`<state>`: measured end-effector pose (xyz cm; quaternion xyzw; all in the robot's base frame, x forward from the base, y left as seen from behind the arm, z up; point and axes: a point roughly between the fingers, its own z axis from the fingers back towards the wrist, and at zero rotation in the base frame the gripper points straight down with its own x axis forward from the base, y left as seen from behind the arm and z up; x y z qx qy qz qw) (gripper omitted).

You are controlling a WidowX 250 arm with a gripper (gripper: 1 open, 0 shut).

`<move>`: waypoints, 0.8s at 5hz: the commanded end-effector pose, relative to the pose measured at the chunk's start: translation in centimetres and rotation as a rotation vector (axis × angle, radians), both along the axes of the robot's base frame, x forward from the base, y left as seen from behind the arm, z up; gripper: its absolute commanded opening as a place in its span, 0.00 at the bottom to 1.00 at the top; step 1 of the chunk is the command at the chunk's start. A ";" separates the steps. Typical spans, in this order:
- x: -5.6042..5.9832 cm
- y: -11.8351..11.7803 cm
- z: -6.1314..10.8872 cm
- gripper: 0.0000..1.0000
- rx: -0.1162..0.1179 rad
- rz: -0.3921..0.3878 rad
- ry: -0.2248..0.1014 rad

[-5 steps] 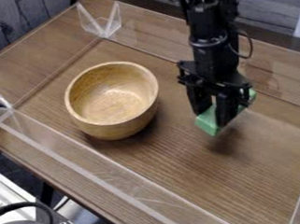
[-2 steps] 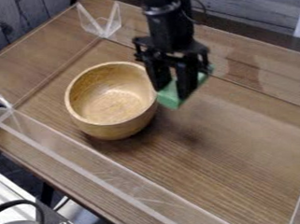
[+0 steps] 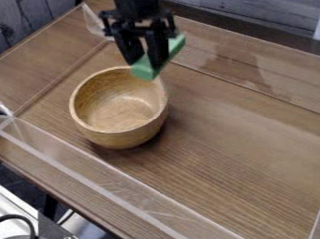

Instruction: Put the green block in the brown bowl

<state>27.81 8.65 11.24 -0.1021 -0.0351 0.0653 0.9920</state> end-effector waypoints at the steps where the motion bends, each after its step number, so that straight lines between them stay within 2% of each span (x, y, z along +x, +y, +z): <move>1: 1.3 1.7 1.9 0.00 0.020 -0.027 -0.023; 2: 0.7 1.6 1.3 0.00 0.028 -0.064 0.016; 4: -0.3 2.2 -1.1 0.00 0.040 -0.042 0.067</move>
